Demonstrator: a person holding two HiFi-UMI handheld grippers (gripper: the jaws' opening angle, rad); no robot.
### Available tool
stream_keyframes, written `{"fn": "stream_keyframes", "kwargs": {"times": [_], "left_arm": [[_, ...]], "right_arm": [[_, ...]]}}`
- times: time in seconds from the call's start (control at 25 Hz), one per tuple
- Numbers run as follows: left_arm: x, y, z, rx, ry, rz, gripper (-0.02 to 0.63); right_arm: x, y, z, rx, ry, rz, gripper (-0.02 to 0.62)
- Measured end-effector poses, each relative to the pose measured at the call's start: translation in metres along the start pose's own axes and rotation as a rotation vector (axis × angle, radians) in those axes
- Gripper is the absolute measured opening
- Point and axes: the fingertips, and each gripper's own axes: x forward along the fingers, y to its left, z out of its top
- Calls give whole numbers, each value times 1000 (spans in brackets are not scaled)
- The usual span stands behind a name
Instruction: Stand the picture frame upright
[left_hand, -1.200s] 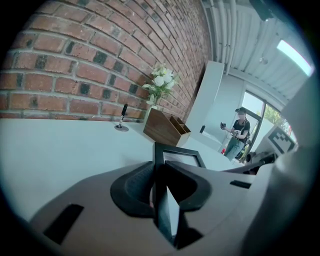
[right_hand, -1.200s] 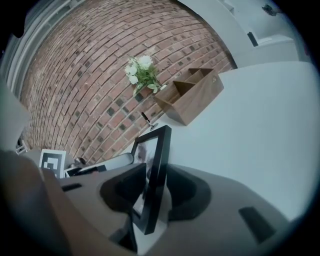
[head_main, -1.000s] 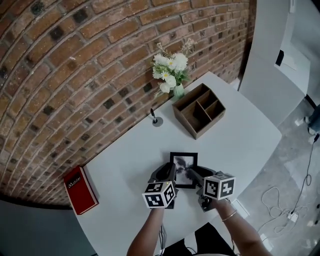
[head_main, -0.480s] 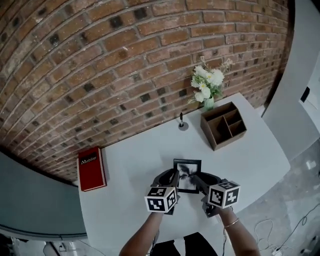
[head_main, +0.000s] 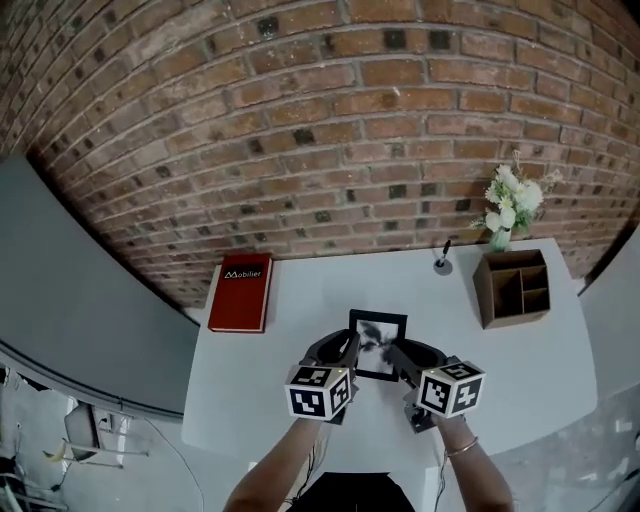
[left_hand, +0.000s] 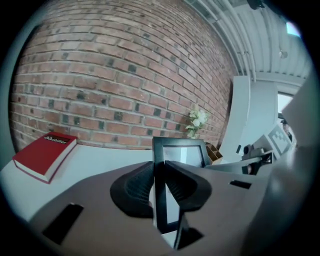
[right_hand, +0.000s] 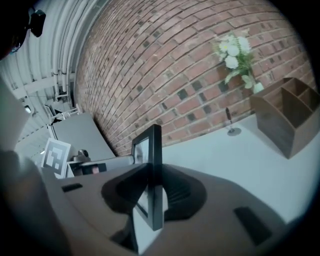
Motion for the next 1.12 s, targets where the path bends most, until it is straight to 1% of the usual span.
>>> {"fn": "stream_keyframes", "kwargs": {"times": [0.24,0.4,0.52,0.76,1.12], "left_arm": [[-24,62,26,-27,-54,88,63],[-30,101,44,-40,-87,120,63],[-28,126,54,-35,-89,131,63],[-13,171,71,-14,-95,133,63],[27,225,86,-13,-95,137,63]], "right_arm": [[55,45,15,-79,37,76,94],[92,68,33,-137,53,109,94],[116,78,39,-149,65,122,94],[165,83,53,-153,52,129,94],[231,70,70,-165,69,121,94]]}}
